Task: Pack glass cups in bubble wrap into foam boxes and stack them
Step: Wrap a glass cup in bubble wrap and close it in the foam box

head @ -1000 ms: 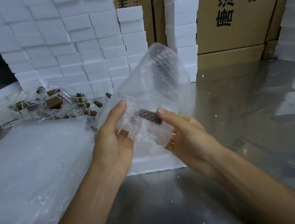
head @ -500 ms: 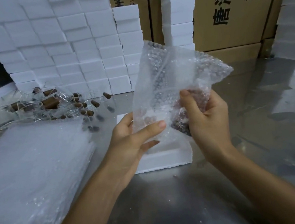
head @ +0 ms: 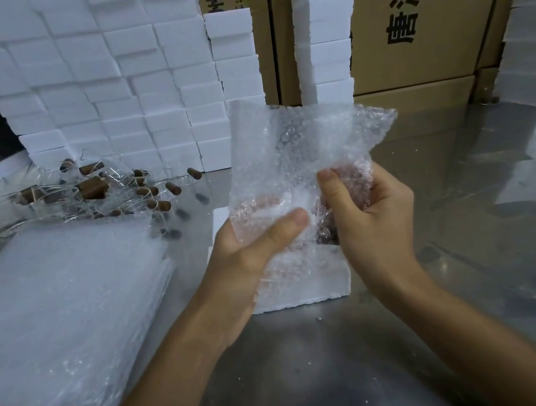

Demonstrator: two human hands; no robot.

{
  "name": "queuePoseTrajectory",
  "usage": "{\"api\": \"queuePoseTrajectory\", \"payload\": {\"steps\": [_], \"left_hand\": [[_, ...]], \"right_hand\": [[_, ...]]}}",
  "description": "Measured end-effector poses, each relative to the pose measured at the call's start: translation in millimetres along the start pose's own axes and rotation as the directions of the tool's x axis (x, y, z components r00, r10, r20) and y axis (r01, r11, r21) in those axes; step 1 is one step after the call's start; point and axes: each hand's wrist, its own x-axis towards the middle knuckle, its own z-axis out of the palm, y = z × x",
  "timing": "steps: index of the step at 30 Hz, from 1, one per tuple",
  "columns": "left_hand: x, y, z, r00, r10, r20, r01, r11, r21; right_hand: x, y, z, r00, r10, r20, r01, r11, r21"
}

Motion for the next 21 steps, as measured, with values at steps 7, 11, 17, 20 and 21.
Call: {"api": "queuePoseTrajectory", "payload": {"steps": [7, 11, 17, 20, 21], "left_hand": [[0.1, 0.2, -0.9, 0.995, 0.001, -0.101, -0.003, 1.000, -0.013], [4.2, 1.1, -9.2, 0.971, -0.044, -0.234, 0.028, 0.997, -0.069], [7.2, 4.2, -17.9, 0.961, -0.090, -0.262, 0.040, 0.980, -0.193], [5.3, 6.7, -18.8, 0.974, -0.065, -0.218, 0.027, 0.984, -0.174], [4.6, 7.8, -18.6, 0.979, -0.055, -0.197, 0.021, 0.985, -0.171]], "right_hand": [[8.8, 4.7, -5.8, 0.986, 0.147, -0.082, -0.141, 0.987, 0.074], [18.7, 9.8, -13.3, 0.967, 0.227, -0.117, -0.213, 0.969, 0.122], [20.2, 6.2, -19.1, 0.971, -0.221, -0.097, 0.193, 0.952, -0.236], [13.0, 8.0, -17.5, 0.860, -0.465, 0.211, 0.510, 0.777, -0.368], [11.3, 9.4, -15.7, 0.853, -0.432, 0.292, 0.517, 0.776, -0.362]]}}
